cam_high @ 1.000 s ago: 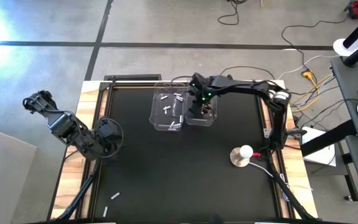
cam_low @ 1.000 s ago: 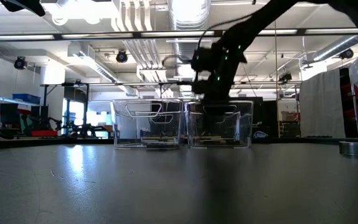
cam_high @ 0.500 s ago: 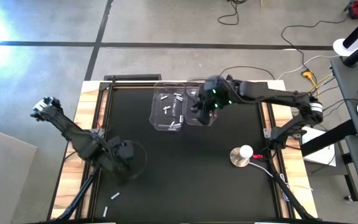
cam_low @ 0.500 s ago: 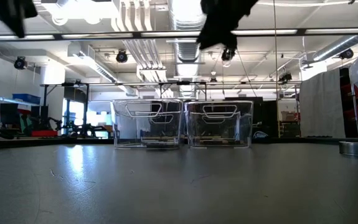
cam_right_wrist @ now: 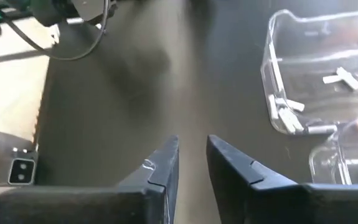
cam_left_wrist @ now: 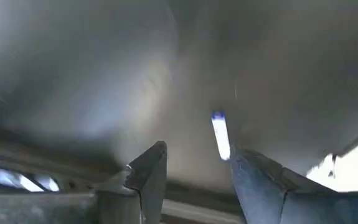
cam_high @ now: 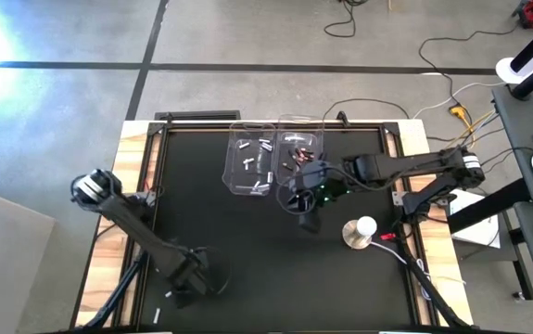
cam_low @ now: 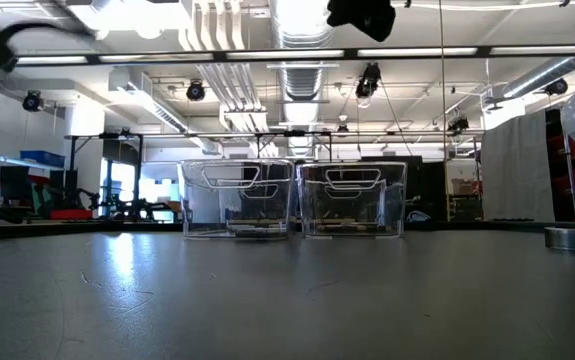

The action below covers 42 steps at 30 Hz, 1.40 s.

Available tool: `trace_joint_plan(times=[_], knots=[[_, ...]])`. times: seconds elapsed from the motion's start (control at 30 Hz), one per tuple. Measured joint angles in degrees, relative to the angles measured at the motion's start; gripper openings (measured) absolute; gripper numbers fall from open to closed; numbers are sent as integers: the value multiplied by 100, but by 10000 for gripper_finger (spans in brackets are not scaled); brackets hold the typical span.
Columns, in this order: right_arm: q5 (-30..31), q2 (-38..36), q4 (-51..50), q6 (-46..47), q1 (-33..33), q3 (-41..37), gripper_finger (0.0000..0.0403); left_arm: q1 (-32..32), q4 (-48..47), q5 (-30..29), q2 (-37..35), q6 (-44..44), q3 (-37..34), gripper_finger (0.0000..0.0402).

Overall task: Sort batteries
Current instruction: Put the white battery into the left transparent bin

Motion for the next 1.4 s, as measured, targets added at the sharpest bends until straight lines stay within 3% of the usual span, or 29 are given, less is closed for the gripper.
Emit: trace_joint_plan(times=[0.1,0.47,0.57,0.8,0.93,1.27,1.4], knots=[[18,9,-145,-4,-7,0,73,-73,21,605,362,223,0,155],[188,21,-149,-66,-103,2,77,-136,821,719,545,-25,-102,155],[207,21,-151,-66,-140,2,69,-139,1007,1004,540,-148,-383,155],[266,21,-151,-46,-216,2,57,-267,2732,1498,517,-833,-1221,155],[299,21,-151,10,-223,2,53,-327,3014,1393,506,-1264,-1490,155],[306,21,-149,9,-225,2,52,-497,3068,1009,491,-1232,-1606,153],[307,21,-151,113,-225,2,53,-651,3004,814,476,-1187,-1603,130]])
